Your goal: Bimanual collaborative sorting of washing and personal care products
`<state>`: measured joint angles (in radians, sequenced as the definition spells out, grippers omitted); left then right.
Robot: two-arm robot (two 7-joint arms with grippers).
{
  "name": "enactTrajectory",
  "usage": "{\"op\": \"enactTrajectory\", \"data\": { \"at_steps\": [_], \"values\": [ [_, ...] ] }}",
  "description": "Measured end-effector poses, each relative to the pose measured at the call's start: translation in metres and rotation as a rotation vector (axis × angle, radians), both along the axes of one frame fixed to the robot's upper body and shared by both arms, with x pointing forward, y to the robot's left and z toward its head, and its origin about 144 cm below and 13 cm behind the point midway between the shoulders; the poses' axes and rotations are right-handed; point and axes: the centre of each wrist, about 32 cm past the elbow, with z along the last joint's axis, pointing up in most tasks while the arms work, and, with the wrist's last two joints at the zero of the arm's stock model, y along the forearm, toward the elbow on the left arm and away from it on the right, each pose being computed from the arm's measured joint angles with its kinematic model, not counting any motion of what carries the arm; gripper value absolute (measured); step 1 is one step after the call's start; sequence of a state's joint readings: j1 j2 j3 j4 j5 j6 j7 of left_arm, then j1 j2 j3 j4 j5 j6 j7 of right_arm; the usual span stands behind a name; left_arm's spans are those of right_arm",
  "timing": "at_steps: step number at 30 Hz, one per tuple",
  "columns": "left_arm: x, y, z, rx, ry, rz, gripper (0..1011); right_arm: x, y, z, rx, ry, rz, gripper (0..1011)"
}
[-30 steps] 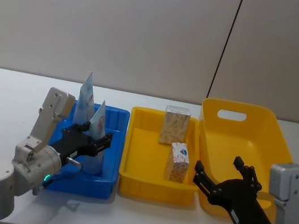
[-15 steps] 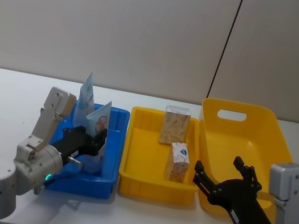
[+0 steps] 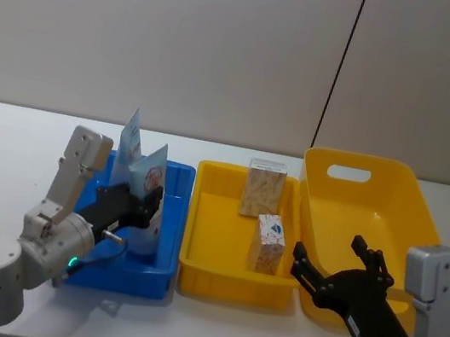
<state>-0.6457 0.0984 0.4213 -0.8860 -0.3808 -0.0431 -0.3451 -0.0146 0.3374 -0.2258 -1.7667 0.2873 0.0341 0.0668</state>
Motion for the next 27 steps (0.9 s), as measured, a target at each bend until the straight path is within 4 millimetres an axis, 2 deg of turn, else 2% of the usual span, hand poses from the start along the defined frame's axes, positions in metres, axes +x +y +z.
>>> {"op": "enactTrajectory", "data": {
  "at_steps": [9,16,20,27],
  "values": [
    [0.001,0.005,0.015,-0.024,-0.087,-0.030,265,0.000,0.000,0.000,0.000,0.000,0.000,1003],
    [0.004,0.009,0.037,-0.040,-0.176,-0.073,265,0.000,0.000,0.000,0.000,0.000,0.000,1003],
    [0.006,0.010,0.049,-0.051,-0.220,-0.118,265,0.000,0.000,0.000,0.000,0.000,0.000,1003],
    [0.008,0.009,0.060,-0.070,-0.249,-0.203,264,0.000,0.000,0.000,0.000,0.000,0.000,1003]
  ]
}}
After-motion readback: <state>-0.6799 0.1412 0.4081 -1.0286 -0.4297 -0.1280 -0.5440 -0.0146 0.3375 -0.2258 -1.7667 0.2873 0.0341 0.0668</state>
